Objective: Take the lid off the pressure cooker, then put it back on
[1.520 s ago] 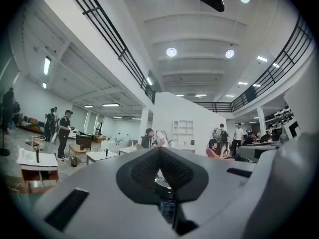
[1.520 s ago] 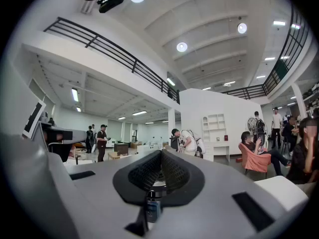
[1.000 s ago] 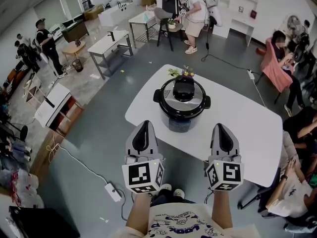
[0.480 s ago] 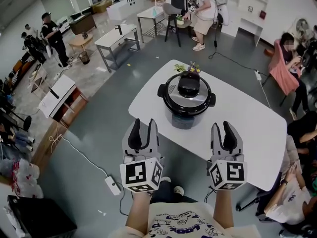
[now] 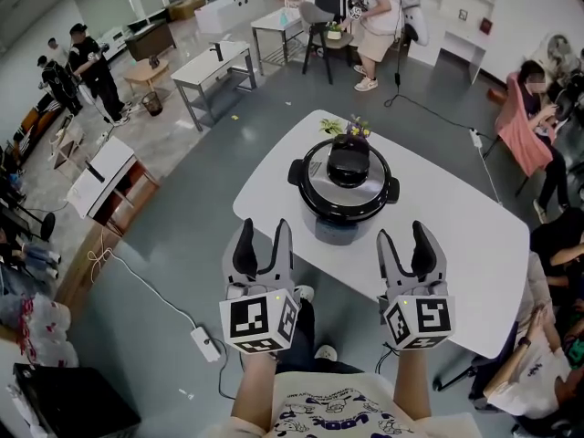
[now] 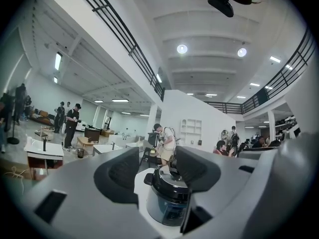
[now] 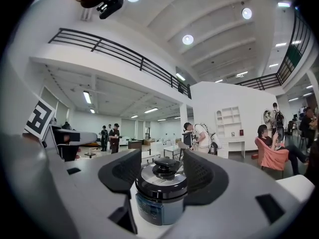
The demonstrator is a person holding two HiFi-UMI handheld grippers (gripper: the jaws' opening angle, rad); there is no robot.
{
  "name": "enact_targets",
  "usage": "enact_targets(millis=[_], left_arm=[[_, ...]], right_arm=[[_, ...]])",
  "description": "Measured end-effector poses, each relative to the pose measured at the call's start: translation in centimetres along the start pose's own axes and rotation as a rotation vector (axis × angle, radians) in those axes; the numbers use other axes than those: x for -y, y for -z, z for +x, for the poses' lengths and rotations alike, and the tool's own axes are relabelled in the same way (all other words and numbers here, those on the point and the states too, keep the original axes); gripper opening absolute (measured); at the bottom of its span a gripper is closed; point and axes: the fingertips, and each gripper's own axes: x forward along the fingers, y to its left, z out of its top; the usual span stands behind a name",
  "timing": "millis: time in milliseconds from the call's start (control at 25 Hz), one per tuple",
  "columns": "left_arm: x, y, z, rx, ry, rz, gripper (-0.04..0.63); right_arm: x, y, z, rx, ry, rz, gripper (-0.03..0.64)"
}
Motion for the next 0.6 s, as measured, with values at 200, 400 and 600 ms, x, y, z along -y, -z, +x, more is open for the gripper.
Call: enact_targets(millis=[200, 400, 600], left_arm=[[-1.1, 0.7, 4.6, -0.006, 0.023, -0.004, 0.225], [-2.2, 0.8, 10.1, -0.021, 0.050, -0.017, 0.225], [-3.3, 0.9, 15.5, -0.036, 0.088, -0.031, 0.225]], right_arm=[[0.7, 0.5, 4.1, -0.005, 0.001, -0.008, 0.278], [1.3, 0.2, 8.9, -0.018, -0.003, -0.015, 0.287], [2.1, 0.1, 13.7, -0.017, 0.007, 0.039, 0.290]])
